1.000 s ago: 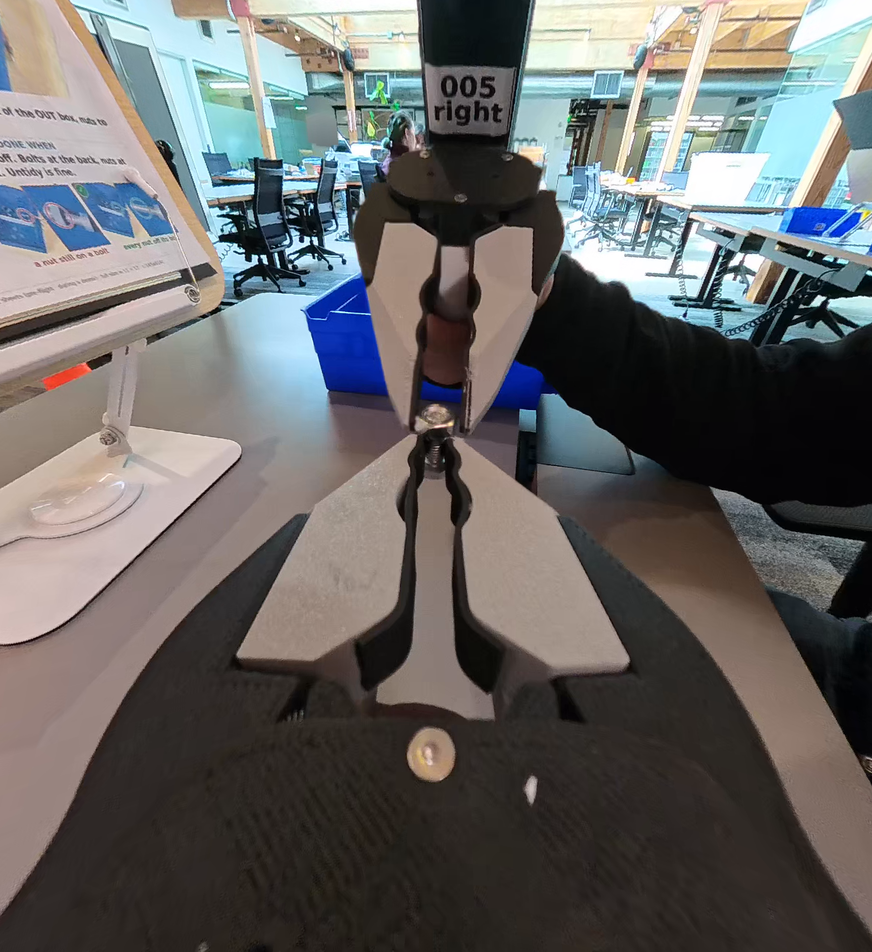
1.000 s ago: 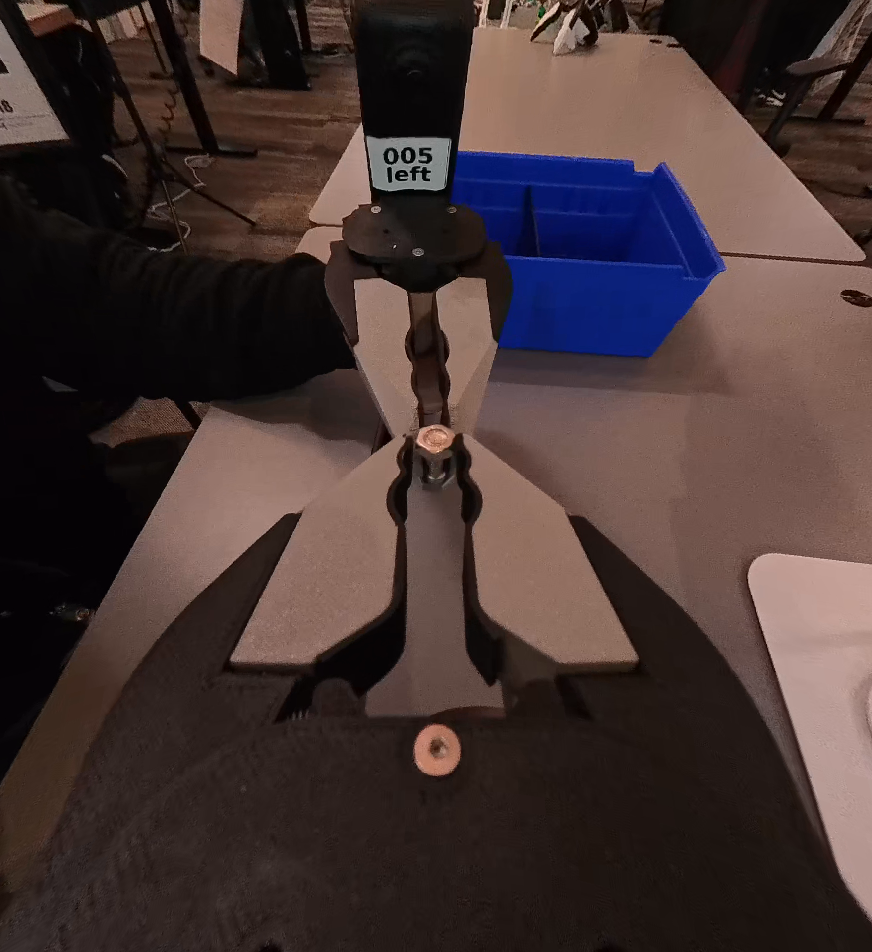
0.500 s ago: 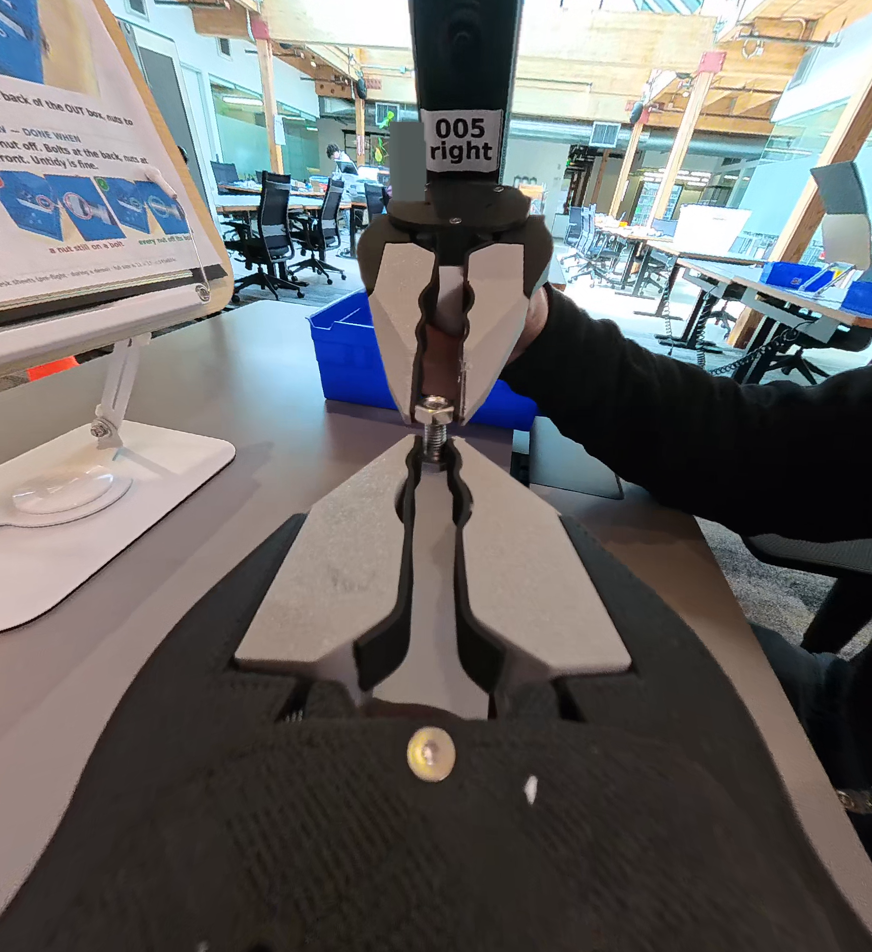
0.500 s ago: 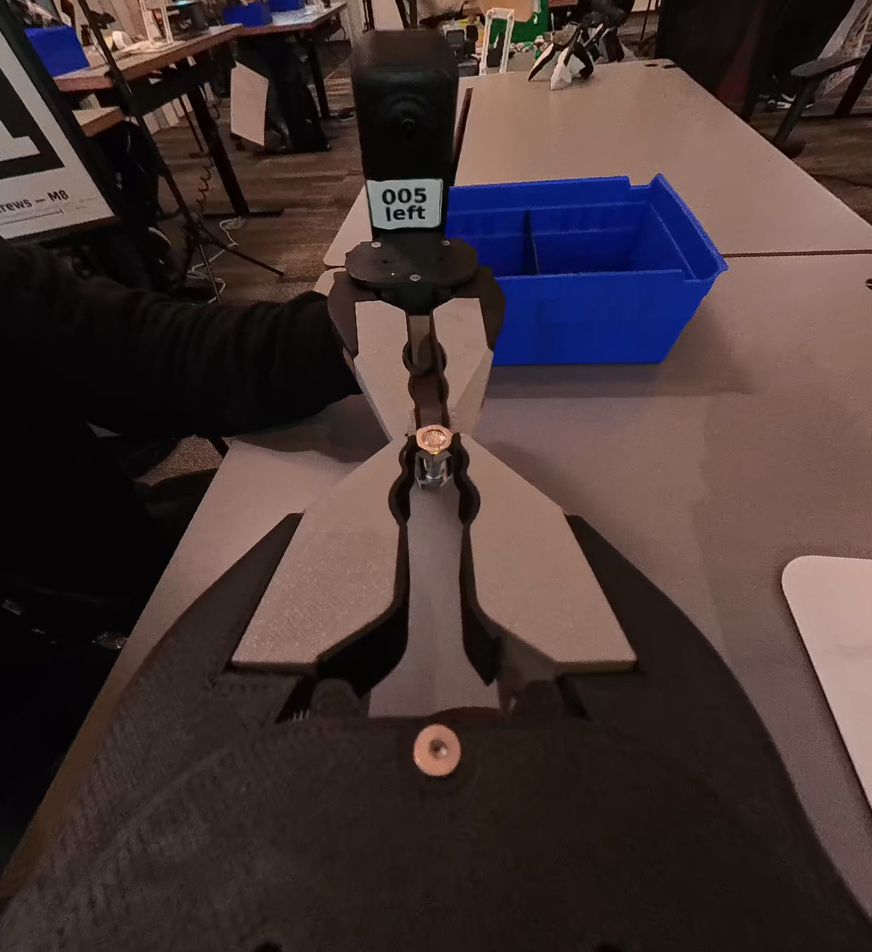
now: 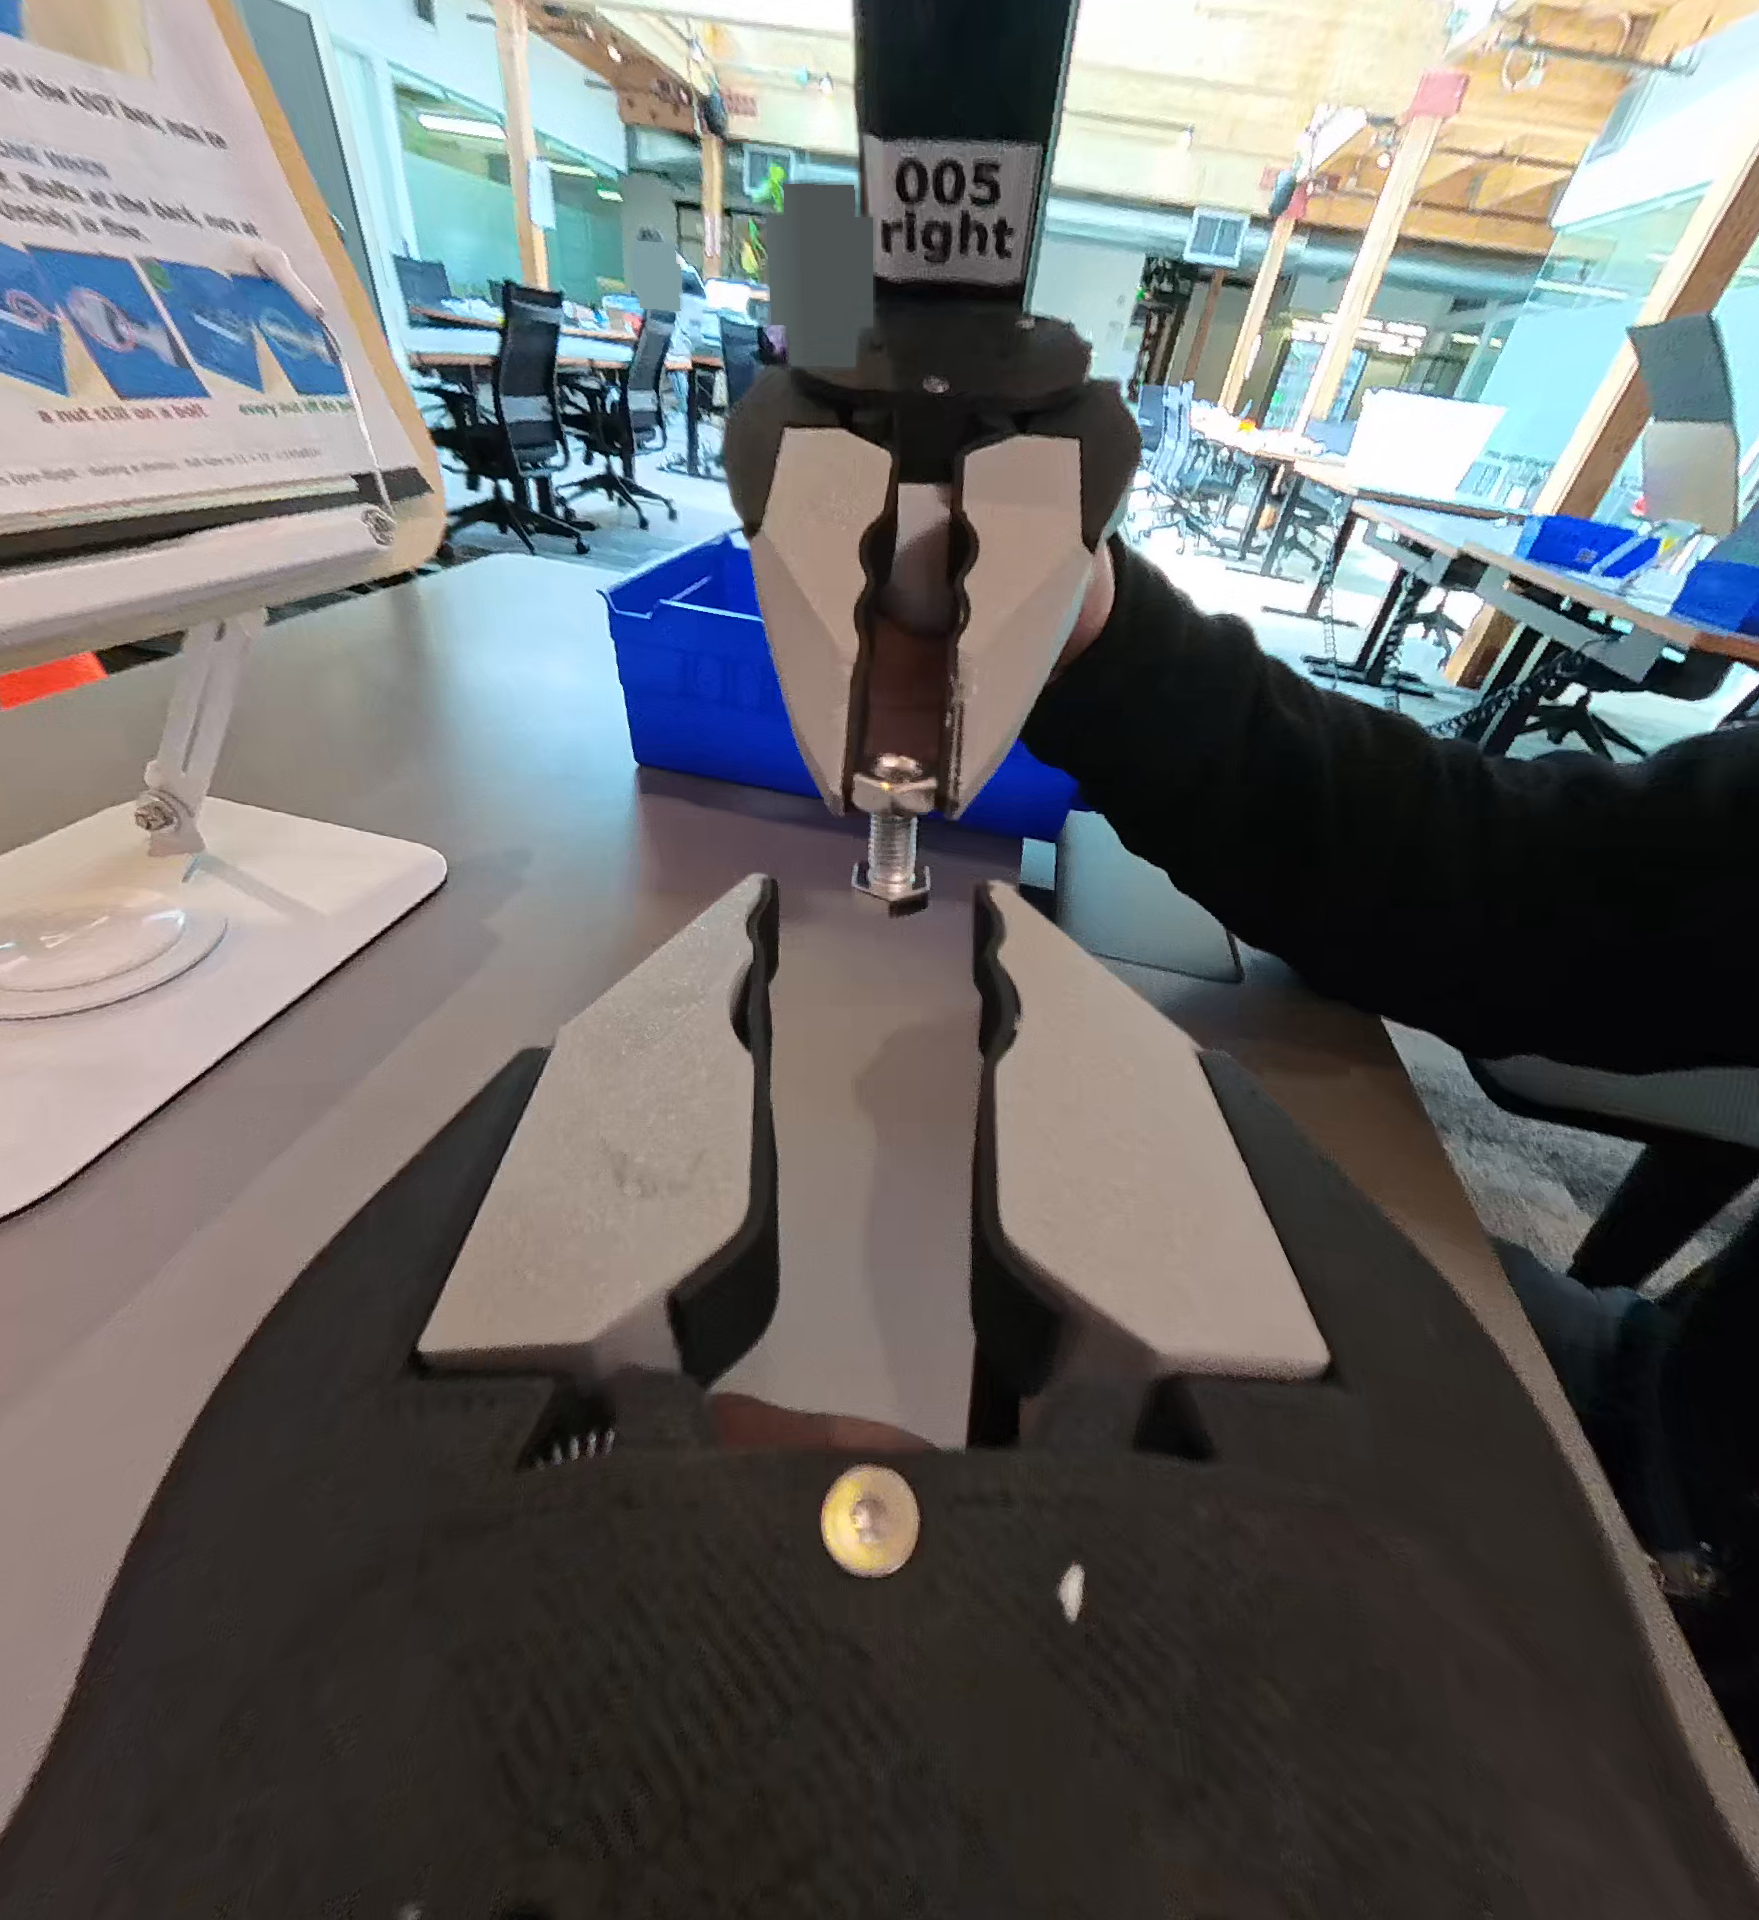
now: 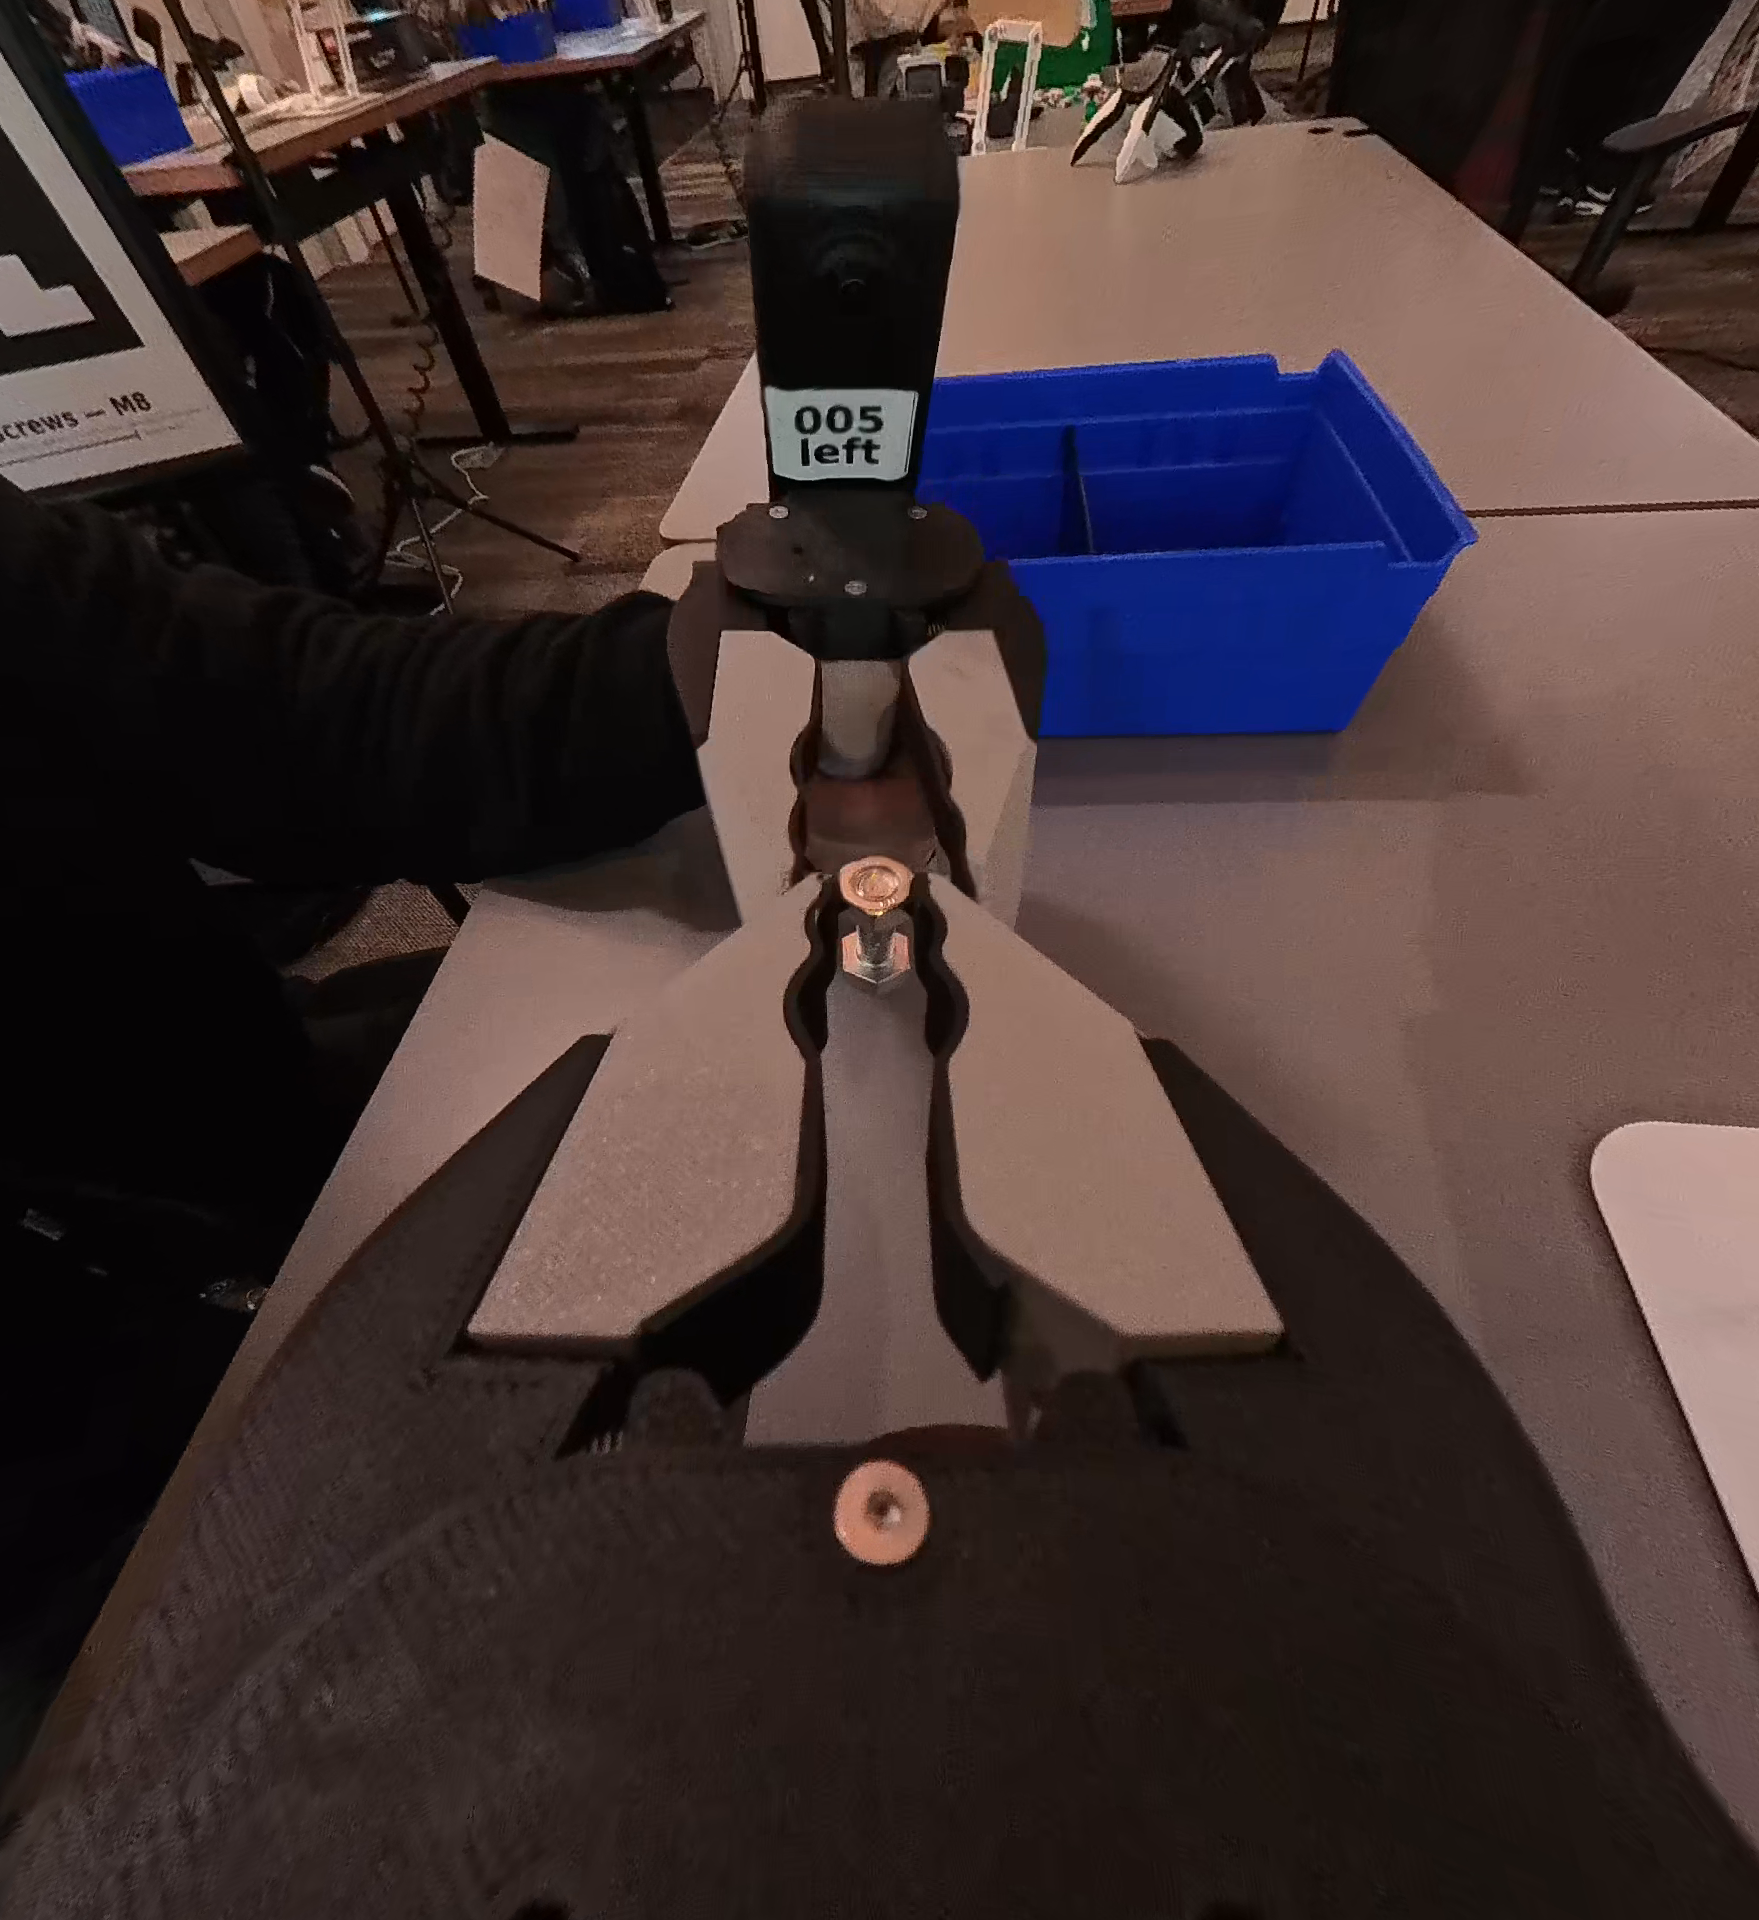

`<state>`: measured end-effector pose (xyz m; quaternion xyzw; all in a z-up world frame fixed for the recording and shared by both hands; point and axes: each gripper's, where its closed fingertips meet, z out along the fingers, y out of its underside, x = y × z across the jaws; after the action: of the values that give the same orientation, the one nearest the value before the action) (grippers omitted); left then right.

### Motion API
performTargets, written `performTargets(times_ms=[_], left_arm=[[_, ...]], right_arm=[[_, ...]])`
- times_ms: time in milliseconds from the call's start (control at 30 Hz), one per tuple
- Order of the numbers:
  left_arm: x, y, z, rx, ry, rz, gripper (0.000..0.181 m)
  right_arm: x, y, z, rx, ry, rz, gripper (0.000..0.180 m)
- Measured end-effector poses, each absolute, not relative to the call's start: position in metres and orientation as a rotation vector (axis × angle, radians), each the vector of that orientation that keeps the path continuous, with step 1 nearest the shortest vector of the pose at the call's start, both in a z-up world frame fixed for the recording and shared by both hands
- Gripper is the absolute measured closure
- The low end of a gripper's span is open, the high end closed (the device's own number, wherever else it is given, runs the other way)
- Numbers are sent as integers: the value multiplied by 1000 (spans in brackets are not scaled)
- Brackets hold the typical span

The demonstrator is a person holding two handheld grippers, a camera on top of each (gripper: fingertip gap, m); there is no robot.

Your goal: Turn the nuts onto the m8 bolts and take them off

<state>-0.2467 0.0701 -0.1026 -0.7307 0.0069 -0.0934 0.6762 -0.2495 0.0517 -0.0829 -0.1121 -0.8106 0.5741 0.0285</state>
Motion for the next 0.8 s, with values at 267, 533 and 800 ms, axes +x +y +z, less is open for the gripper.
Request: performTargets(times_ms=[267,533,800], left_arm=[[-245,72,-101,-1631,24,-202,163],[-242,73,-100,-1622,28,-220,165],[-243,72,-99,-1637,62,-168,169]], right_arm=[[-249,52,-79,-344,-2489,1791,169],[-248,50,-79,-343,-2489,1802,169],[-248,51,-78,-346,-2486,1816,169]])
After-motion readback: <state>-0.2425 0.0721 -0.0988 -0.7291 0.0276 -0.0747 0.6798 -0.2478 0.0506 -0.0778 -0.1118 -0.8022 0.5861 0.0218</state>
